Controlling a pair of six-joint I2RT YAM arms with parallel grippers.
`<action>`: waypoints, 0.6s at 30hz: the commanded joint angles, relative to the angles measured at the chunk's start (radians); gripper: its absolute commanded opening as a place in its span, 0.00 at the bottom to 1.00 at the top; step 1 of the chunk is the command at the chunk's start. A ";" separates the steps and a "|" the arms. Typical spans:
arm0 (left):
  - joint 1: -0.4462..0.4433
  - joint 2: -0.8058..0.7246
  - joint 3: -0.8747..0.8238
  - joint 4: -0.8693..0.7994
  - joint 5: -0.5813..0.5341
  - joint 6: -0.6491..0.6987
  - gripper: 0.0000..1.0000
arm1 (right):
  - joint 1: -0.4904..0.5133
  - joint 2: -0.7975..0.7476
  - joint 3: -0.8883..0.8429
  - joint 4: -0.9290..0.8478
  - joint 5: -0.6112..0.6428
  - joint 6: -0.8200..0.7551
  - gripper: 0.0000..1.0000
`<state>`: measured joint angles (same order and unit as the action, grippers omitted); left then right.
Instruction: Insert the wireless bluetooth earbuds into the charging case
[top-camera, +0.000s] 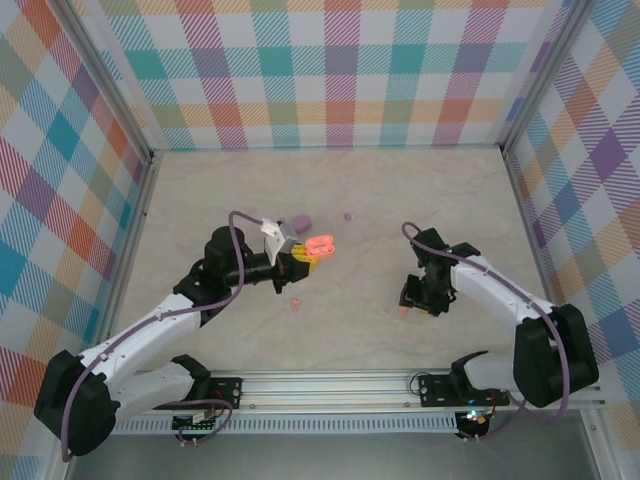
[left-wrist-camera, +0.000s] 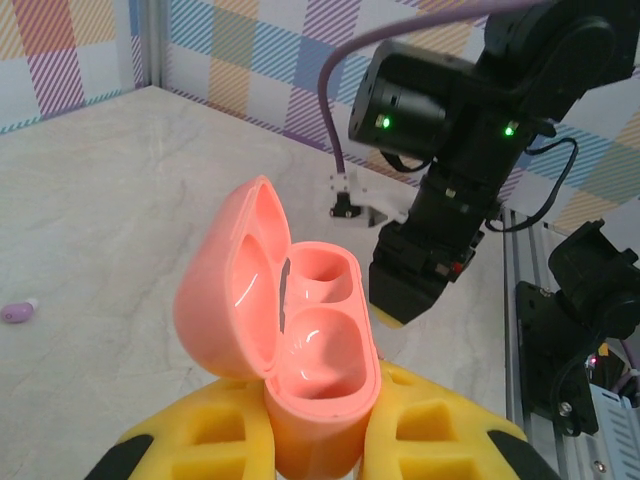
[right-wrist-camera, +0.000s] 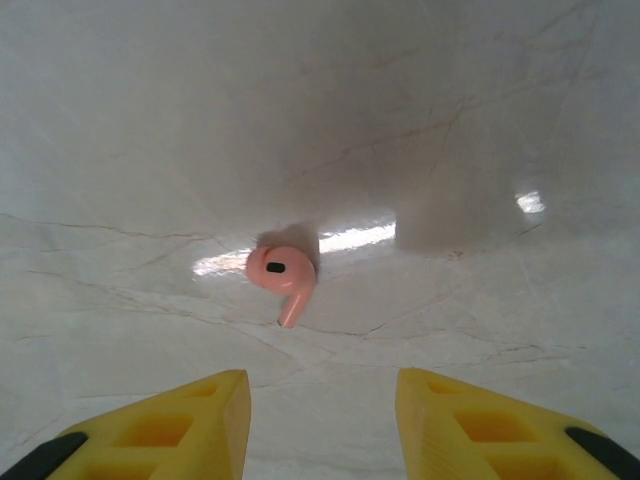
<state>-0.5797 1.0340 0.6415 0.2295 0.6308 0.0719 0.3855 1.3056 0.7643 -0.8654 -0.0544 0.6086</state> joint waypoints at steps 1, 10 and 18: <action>0.002 0.006 0.039 0.002 0.012 0.013 0.03 | -0.002 0.056 -0.012 0.075 -0.063 0.009 0.42; -0.002 -0.031 -0.003 0.017 -0.022 -0.012 0.03 | -0.001 0.204 -0.012 0.174 -0.111 -0.012 0.31; -0.003 -0.009 0.016 0.010 -0.017 -0.010 0.03 | 0.000 0.222 -0.017 0.222 -0.121 0.001 0.25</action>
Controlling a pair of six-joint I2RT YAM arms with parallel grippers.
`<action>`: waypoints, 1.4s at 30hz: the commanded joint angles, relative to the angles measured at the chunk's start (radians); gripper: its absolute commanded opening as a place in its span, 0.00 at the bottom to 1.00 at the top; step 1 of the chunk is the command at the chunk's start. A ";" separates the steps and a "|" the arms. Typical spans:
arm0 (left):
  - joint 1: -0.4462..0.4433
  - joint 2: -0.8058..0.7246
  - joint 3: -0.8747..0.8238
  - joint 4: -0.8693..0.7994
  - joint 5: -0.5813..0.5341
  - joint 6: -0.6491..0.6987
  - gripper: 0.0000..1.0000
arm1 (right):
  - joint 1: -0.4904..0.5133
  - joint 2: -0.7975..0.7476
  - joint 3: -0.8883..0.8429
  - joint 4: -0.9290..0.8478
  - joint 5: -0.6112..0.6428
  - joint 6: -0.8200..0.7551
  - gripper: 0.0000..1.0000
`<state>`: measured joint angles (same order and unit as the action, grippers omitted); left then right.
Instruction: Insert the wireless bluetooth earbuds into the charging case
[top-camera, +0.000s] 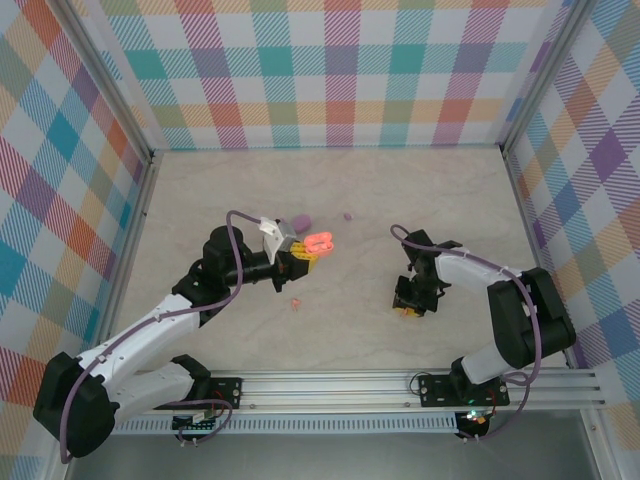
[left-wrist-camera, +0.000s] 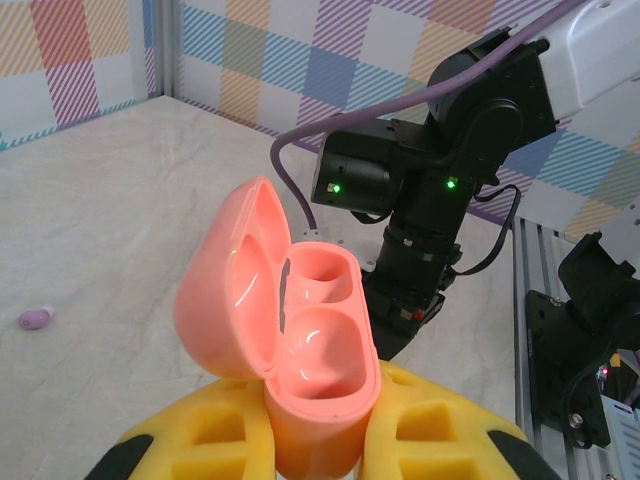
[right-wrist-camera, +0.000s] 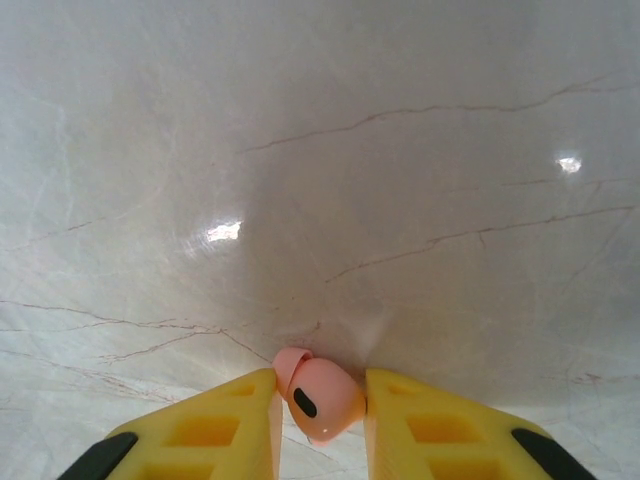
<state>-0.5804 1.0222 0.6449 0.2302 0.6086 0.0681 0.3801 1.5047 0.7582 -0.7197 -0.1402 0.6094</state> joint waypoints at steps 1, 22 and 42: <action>-0.003 0.007 0.015 0.009 0.008 -0.007 0.03 | 0.005 0.026 -0.010 0.081 -0.044 0.000 0.24; -0.007 0.020 0.031 0.003 0.017 0.004 0.05 | 0.017 -0.155 0.076 0.083 -0.017 -0.076 0.09; -0.007 0.006 -0.033 0.177 -0.051 -0.058 0.01 | 0.100 -0.325 0.380 0.069 -0.067 -0.272 0.05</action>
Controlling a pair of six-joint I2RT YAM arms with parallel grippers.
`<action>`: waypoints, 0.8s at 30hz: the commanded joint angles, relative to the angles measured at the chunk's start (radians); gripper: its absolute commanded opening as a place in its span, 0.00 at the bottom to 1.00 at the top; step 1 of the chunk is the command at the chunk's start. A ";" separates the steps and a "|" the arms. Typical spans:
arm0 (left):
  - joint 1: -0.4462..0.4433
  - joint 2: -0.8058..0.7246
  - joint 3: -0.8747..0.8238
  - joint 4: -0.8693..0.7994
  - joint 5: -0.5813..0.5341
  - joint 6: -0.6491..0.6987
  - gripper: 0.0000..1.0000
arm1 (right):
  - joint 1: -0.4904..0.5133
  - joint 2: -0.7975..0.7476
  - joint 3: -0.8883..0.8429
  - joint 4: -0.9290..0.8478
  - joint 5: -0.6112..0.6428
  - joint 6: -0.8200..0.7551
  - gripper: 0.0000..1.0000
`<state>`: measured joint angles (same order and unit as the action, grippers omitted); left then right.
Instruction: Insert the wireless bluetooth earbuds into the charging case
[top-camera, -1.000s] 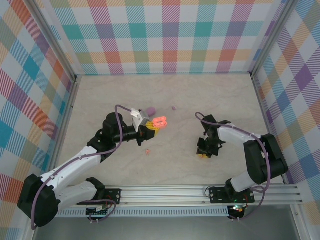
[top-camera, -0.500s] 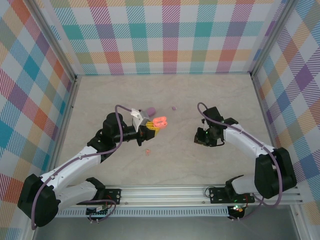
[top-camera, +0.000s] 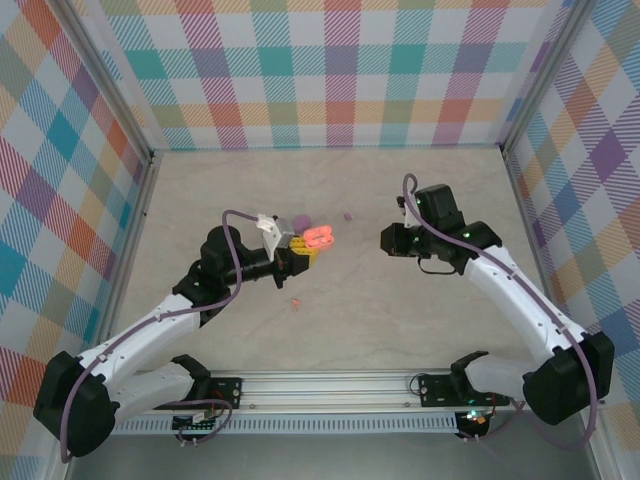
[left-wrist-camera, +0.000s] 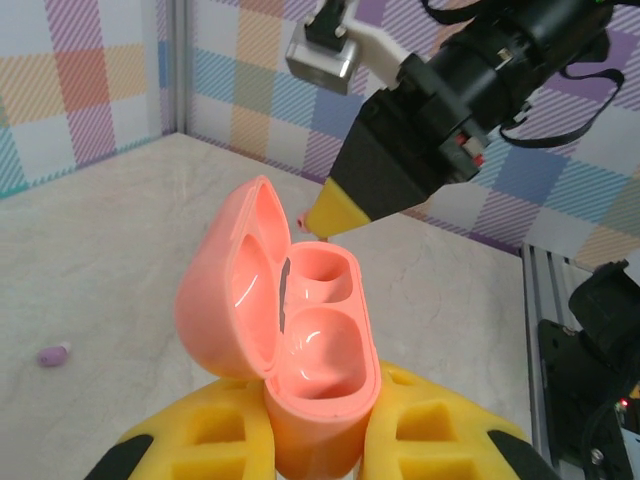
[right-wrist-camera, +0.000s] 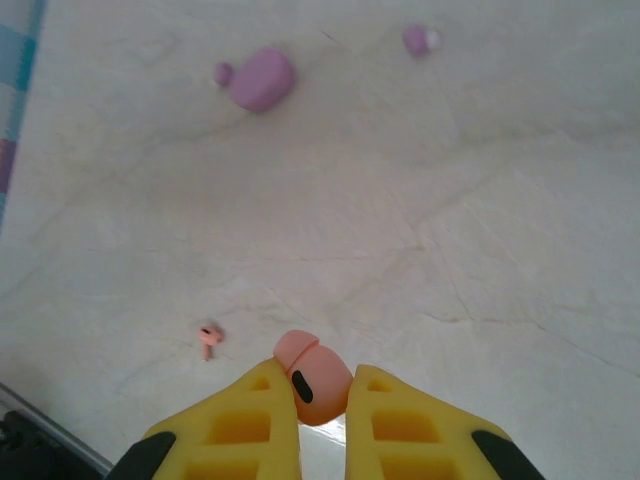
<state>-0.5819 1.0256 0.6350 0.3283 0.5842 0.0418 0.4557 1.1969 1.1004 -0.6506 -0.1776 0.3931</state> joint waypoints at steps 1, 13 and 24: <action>-0.006 0.006 -0.020 0.080 -0.032 -0.034 0.01 | 0.042 -0.022 0.050 0.004 -0.031 -0.068 0.05; -0.006 0.056 0.064 -0.014 0.064 0.039 0.00 | 0.209 -0.082 0.167 0.042 -0.044 -0.318 0.07; -0.007 0.040 0.100 -0.068 0.177 0.119 0.00 | 0.288 -0.037 0.260 0.012 -0.115 -0.468 0.07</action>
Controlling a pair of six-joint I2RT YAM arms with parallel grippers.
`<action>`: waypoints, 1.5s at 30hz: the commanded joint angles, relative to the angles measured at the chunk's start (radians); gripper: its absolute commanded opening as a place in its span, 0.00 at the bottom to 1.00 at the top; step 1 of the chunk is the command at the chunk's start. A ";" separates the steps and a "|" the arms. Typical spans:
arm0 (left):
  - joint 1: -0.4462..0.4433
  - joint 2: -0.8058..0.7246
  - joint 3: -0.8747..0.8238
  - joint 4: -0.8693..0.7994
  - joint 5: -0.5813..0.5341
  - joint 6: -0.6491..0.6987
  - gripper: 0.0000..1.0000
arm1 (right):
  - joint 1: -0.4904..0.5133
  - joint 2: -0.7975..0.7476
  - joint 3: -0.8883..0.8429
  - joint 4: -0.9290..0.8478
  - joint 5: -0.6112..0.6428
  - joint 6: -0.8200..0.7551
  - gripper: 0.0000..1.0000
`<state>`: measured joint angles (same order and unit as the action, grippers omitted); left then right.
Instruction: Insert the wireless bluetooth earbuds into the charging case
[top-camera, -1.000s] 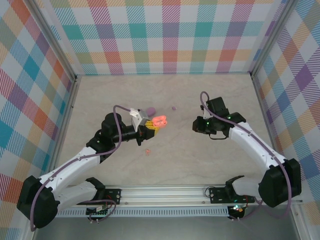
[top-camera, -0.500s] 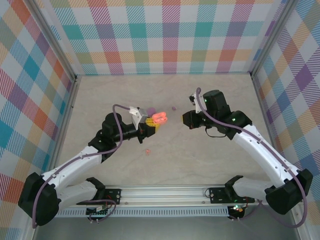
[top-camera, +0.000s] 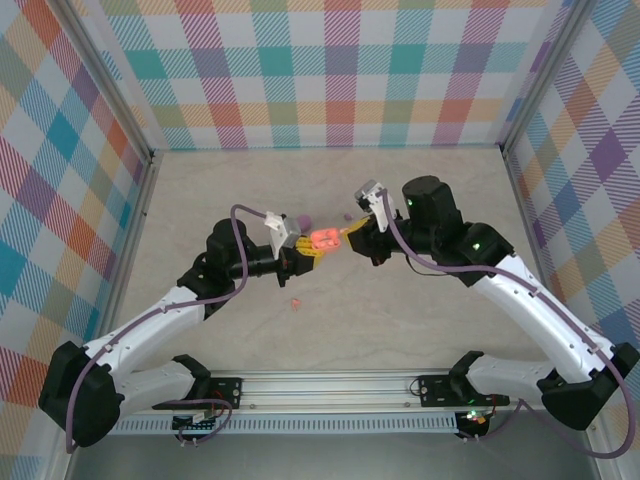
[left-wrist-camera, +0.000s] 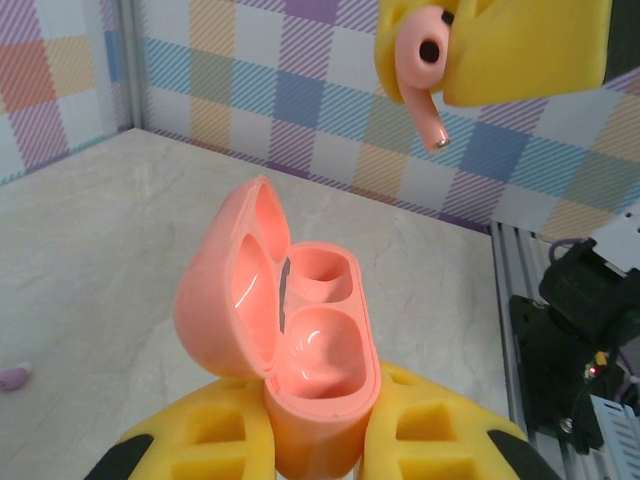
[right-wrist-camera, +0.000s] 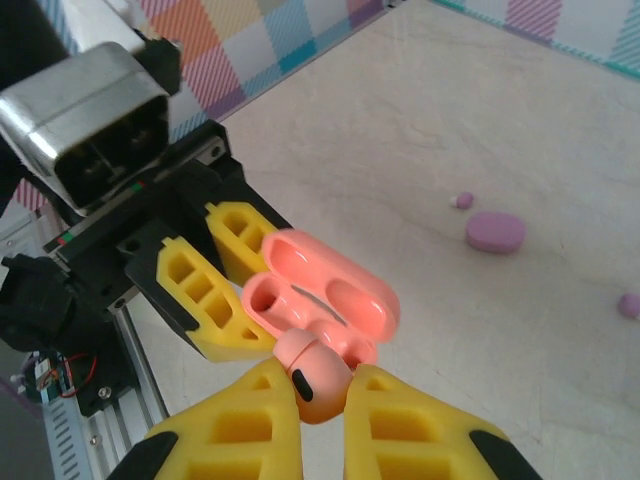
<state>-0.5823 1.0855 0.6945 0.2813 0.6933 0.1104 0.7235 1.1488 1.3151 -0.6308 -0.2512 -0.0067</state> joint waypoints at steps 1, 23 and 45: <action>-0.008 -0.026 0.038 -0.026 0.068 0.057 0.00 | 0.028 0.012 0.052 -0.007 -0.042 -0.074 0.07; -0.014 -0.039 0.063 -0.079 0.113 0.147 0.00 | 0.073 0.058 0.015 0.005 -0.026 -0.277 0.09; -0.014 0.012 0.102 -0.059 0.153 0.085 0.00 | 0.073 0.008 -0.063 0.088 0.163 -0.377 0.10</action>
<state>-0.5880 1.1042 0.7563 0.1856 0.7963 0.2016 0.7937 1.1824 1.2690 -0.5964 -0.1425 -0.3527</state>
